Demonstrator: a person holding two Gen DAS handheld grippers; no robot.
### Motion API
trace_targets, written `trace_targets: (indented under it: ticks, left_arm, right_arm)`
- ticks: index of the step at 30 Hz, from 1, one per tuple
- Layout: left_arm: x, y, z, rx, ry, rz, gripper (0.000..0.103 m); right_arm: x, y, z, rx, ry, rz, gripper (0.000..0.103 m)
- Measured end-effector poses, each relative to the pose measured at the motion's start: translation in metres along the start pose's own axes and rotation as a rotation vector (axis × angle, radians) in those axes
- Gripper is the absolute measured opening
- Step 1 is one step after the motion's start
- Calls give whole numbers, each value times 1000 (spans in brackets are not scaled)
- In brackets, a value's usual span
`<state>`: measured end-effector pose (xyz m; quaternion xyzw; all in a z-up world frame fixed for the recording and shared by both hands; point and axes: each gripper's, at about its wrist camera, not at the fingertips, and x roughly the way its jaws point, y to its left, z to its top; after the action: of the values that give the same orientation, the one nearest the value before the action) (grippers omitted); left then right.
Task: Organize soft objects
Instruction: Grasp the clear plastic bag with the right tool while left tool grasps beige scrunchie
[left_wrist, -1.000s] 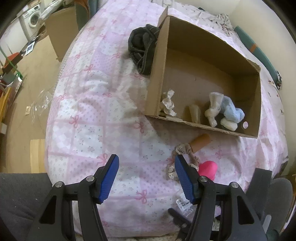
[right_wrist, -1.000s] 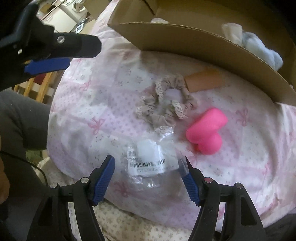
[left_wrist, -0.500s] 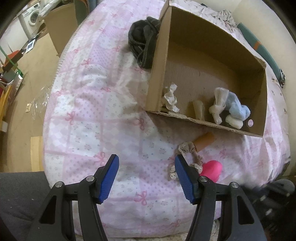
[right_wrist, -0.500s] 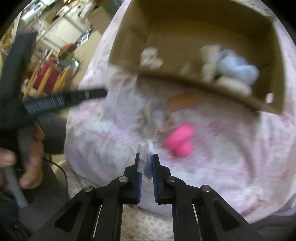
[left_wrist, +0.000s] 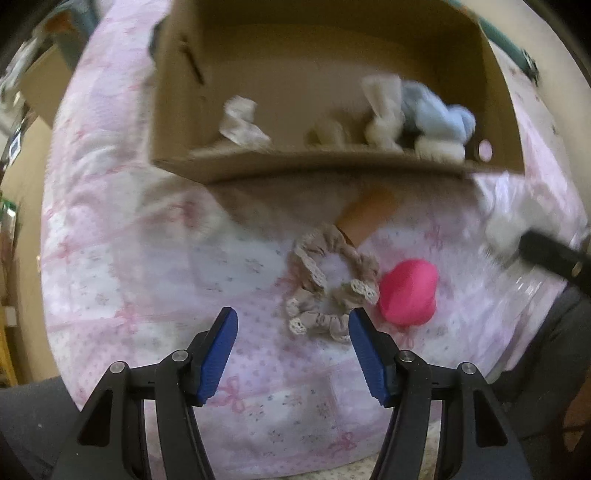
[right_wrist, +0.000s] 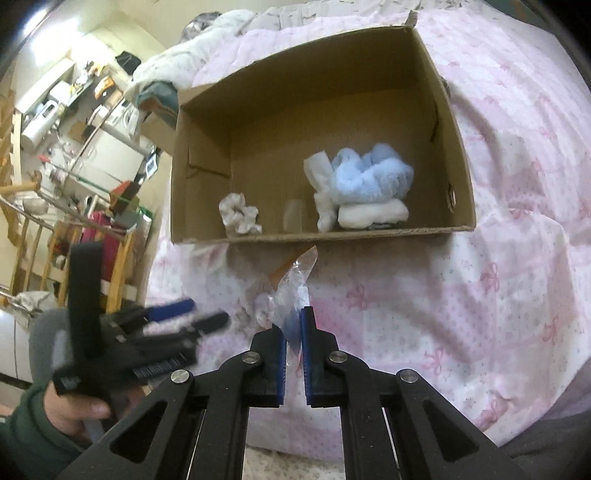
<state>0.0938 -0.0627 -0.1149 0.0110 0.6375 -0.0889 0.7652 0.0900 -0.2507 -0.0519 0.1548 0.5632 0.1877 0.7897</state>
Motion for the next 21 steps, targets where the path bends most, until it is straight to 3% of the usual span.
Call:
trace_targets:
  ticks: [7,15,17,19,21]
  left_arm:
    - [21,-15,7,53,37,-7,59]
    - [37,-22,29,55,9,16,59]
    - [39,-22,31,58,3,26,53]
    - [41,-21,33,67,2,32,24]
    - [42,-22,35,51,10,25,18]
  right_arm:
    - [-5,-17,4,74,-16,33,9]
    - [-2,-23,2,96,2,29,9]
    - [0,-24,2,101,8,27,9]
    - [2,-23,2,101,10,23,9]
    - [4,-23,3,97,10,16,9]
